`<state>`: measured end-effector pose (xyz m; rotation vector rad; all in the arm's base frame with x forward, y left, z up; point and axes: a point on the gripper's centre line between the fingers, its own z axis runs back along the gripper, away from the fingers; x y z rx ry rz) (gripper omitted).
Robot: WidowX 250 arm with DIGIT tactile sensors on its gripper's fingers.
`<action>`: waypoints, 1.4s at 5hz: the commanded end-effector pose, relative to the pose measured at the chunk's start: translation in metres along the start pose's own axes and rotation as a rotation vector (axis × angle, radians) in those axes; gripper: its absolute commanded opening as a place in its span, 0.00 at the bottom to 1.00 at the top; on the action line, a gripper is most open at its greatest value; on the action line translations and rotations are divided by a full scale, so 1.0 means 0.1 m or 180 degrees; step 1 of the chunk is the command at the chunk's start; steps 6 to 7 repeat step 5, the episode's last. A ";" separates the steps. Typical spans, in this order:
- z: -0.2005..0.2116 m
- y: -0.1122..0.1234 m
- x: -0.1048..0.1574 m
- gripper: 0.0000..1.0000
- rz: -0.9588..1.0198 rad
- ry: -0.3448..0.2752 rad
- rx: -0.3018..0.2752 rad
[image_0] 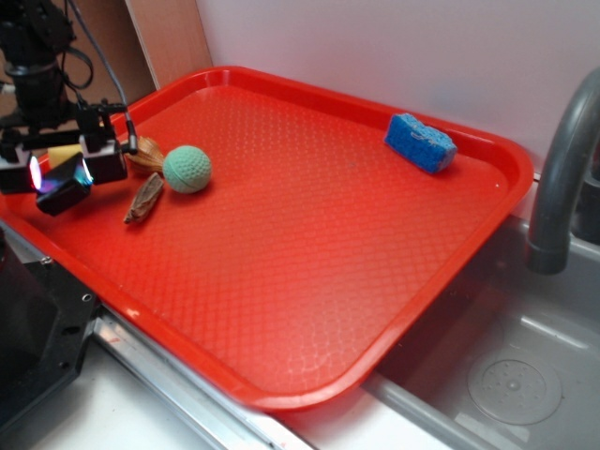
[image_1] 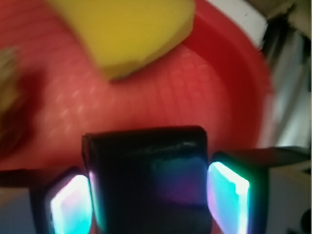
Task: Grab the black box.
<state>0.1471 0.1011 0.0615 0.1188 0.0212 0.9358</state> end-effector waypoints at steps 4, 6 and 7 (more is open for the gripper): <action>1.68 -0.55 -0.03 0.00 -0.3013 -0.0835 -0.0349; 1.67 -0.67 -0.02 0.00 -0.3249 -0.0768 -0.0418; 1.67 -0.67 -0.02 0.00 -0.3249 -0.0768 -0.0418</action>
